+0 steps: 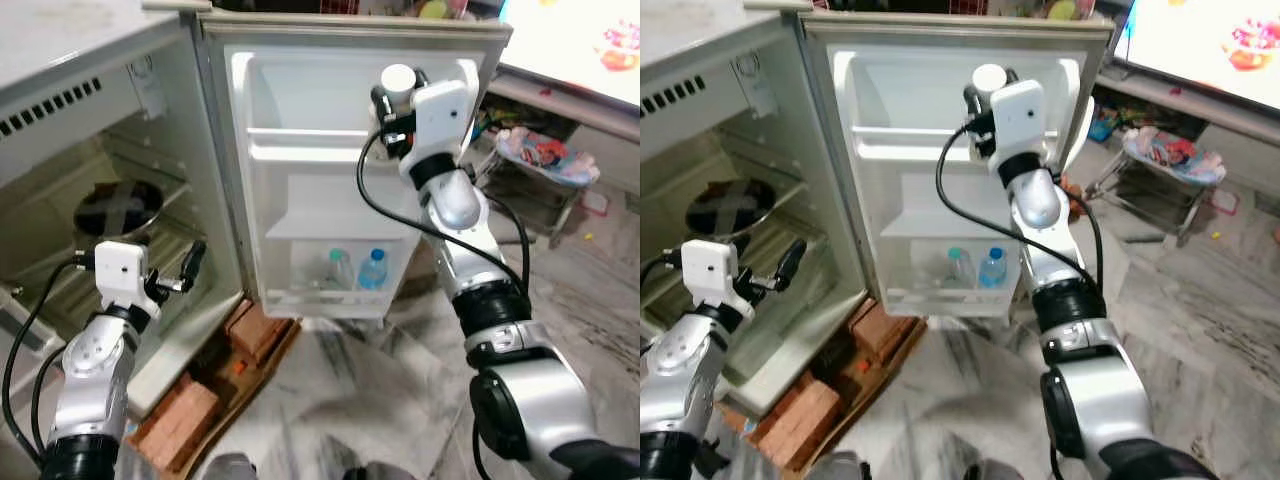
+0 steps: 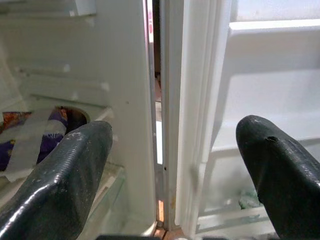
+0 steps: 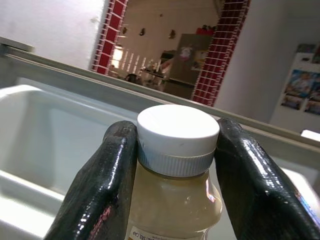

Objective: Restocking fridge

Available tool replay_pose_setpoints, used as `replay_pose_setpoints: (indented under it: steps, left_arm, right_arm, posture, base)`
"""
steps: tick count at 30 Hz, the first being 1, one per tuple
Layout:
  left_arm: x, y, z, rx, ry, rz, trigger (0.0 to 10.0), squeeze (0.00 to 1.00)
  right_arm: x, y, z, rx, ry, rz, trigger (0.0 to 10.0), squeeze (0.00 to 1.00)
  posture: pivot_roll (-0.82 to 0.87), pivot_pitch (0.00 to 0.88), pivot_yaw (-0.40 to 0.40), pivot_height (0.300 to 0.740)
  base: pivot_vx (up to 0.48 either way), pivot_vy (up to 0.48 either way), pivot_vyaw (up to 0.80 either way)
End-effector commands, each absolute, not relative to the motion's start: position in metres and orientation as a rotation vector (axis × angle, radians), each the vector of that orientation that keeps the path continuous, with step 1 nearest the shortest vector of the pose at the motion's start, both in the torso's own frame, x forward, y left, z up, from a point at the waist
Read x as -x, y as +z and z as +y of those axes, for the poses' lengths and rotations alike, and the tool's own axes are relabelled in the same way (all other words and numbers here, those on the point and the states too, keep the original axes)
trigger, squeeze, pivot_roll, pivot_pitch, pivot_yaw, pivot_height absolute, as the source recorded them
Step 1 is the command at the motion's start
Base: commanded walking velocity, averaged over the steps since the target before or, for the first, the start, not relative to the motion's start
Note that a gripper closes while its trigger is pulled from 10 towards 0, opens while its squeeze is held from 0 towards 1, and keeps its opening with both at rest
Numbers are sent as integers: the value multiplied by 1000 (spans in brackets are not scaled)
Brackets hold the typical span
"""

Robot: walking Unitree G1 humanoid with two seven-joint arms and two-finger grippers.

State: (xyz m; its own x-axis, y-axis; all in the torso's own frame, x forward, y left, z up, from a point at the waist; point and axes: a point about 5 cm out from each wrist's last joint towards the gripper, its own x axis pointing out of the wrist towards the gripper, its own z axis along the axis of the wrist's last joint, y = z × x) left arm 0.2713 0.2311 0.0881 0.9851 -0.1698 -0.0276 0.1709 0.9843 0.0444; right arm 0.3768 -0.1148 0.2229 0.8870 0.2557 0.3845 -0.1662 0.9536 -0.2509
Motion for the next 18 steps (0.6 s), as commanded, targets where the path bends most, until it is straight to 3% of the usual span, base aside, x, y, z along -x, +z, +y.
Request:
replay_pose_setpoints:
  steps: [1,10,18]
  left_arm:
    - [-273,94,231,-53,-180,7,10000,0]
    - [-274,95,226,-40,-204,6,10000,0]
    - [-272,95,226,-15,-199,2,10000,0]
  right_arm:
    - [-379,247,-119,218,184,-522,10000,0]
    - [-379,253,-126,241,141,-568,10000,0]
    - [-378,255,-120,258,146,-595,10000,0]
  posture:
    - [182,0,-52,740]
    - [171,0,-48,740]
    - [177,0,-52,740]
  base:
    - [379,0,0]
    - [403,0,0]
    - [0,0,0]
